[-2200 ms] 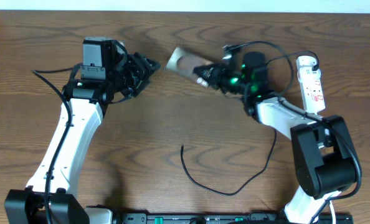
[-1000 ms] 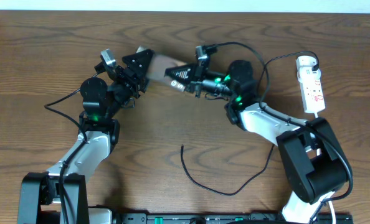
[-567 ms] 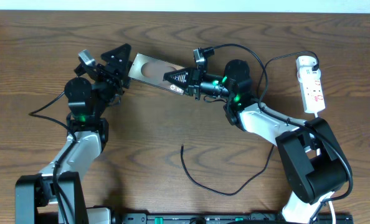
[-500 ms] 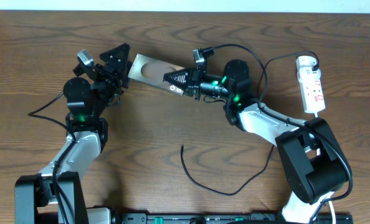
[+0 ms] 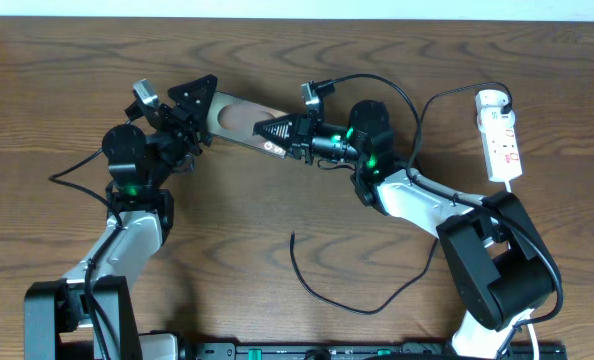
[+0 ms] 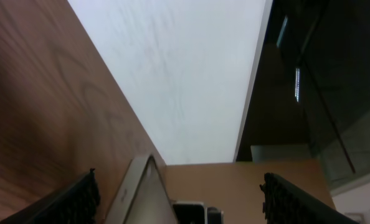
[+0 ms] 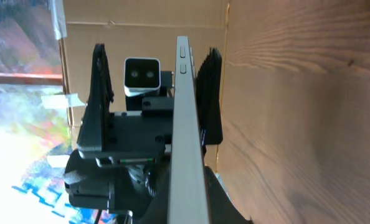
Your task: Plug charger to phone and switch on socket
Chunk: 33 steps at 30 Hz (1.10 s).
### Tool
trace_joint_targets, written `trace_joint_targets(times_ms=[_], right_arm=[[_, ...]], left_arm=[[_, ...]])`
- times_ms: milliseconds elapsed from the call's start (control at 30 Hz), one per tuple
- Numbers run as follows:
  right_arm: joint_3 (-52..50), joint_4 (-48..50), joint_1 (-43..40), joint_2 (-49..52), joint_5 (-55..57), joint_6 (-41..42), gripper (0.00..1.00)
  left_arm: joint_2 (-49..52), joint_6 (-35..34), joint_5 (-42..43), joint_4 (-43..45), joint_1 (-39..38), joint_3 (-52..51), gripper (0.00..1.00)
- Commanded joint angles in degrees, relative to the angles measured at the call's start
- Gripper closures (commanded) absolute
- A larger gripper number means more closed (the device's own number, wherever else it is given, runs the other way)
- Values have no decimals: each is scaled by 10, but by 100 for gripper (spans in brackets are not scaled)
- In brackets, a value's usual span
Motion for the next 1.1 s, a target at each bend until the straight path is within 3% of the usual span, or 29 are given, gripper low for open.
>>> trace_joint_targets(times_ms=[0,1067], right_arm=[[7,8,0,-5,18,-11,99],[7,8,24,-5,73,72,99]], left_arm=[[-1,-1,21,3,-2,3,19],[-2,-27,3,43,-28,3,20]])
